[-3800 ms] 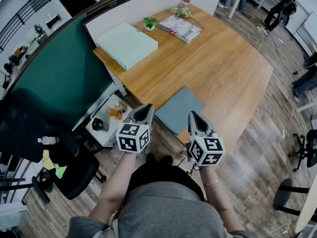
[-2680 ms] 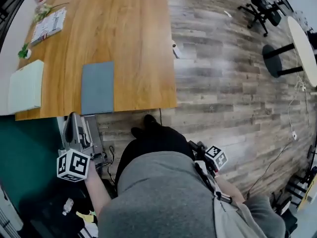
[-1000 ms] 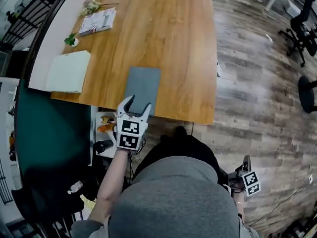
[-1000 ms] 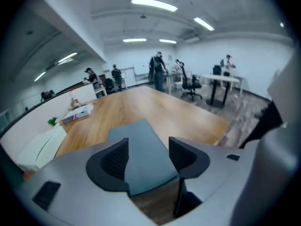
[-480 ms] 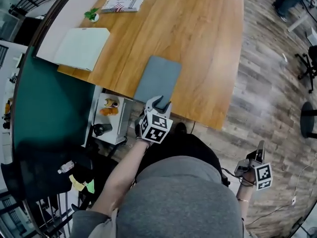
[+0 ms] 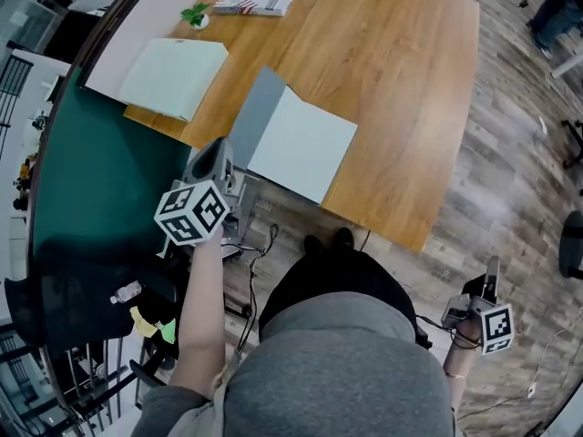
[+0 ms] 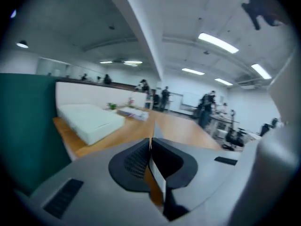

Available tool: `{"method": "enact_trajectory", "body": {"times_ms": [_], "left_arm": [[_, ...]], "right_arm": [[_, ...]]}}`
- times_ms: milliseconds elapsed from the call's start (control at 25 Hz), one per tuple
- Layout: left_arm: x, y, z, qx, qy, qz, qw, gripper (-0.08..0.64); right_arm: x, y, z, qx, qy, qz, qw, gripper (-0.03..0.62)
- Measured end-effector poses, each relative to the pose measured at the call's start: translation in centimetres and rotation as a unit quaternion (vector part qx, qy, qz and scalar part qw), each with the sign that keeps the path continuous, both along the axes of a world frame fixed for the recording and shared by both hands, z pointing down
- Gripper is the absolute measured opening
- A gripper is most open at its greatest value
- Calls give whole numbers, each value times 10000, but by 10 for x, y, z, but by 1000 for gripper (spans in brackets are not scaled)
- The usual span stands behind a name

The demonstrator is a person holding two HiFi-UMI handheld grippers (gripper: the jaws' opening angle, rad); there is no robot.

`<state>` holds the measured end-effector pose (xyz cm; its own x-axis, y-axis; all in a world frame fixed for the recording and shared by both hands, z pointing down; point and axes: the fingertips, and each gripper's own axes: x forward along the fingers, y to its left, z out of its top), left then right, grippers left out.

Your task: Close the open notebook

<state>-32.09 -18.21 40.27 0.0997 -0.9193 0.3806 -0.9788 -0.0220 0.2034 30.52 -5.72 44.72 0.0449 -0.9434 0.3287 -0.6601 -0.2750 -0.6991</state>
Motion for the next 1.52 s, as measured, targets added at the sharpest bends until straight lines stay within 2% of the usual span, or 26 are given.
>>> {"method": "enact_trajectory", "body": {"times_ms": [40,80,120,160,200,240,280,320,360,400,440,480,520,560,640,760,800,840,960,1080,1160,1240,1320,1360,1440,1520], "left_arm": [[-40,2,21,-327,130,-589,9976,31],[-70,8,46,-667,464,-1104,9906,55],[-89,17,69,-892,979,-1528,9793,120],[-96,29,84,-957,1502,-1847,9665,143],[-96,40,91,-927,1784,-2047,9580,156],[-90,48,93,-901,1670,-2098,9592,184],[-77,50,93,-918,1181,-1932,9697,193],[-56,45,91,-941,479,-1487,9832,193],[-26,36,88,-934,-227,-802,9921,193],[7,25,86,-907,-779,-32,9928,193],[40,14,85,-895,-1097,658,9877,193],[69,6,86,-931,-1183,1204,9812,193],[95,2,87,-1025,-1129,1616,9750,205],[116,3,90,-1145,-1067,1931,9686,255],[154,18,95,-1323,-1263,2445,9522,281],[189,48,117,-1569,-2143,2974,9170,282],[191,53,127,-1680,-2344,2991,9096,282],[190,56,137,-1771,-2413,2944,9076,281],[188,56,145,-1902,-2194,2765,9161,278],[189,53,145,-1963,-2029,2838,9164,267],[188,52,144,-1965,-1734,2924,9197,250],[189,53,142,-2009,-1301,3033,9224,231],[193,56,138,-2027,-906,3157,9225,152],[195,56,134,-1982,-689,3156,9254,104],[187,51,117,-1779,12,2897,9404,52],[161,40,87,-1394,1051,2340,9564,46]], "right_arm": [[-3,-2,-1,-7,2,-33,10000,6],[-6,-5,-4,1,5,-78,10000,6],[-10,-8,-8,36,23,-149,9999,6],[-14,-11,-13,85,63,-232,9997,6],[-16,-16,-18,138,115,-307,9994,6],[-18,-21,-23,190,159,-364,9990,6],[-20,-25,-26,230,193,-405,9987,6],[-22,-30,-29,255,231,-447,9984,6],[-24,-34,-30,267,258,-493,9981,6],[-27,-38,-31,274,257,-537,9978,6],[-32,-41,-31,290,225,-582,9976,6],[-37,-44,-30,314,171,-624,9974,6],[-41,-45,-30,330,97,-648,9973,6],[-46,-44,-29,339,9,-653,9973,6],[-51,-39,-28,334,-89,-651,9973,6],[-48,-30,-27,272,82,-676,9973,6],[-47,-27,-26,257,109,-660,9974,6],[-44,-23,-25,230,132,-629,9977,6],[-34,-15,-23,229,35,-501,9985,6],[-31,-14,-24,300,-10,-476,9984,6],[-33,-16,-26,359,-21,-529,9980,6],[-37,-18,-26,398,-105,-564,9976,6],[-41,-19,-26,401,-114,-623,9972,6],[-43,-20,-27,407,-97,-663,9969,6],[-44,-21,-28,416,-90,-703,9966,6],[-41,-20,-28,398,-106,-686,9968,6]]}}
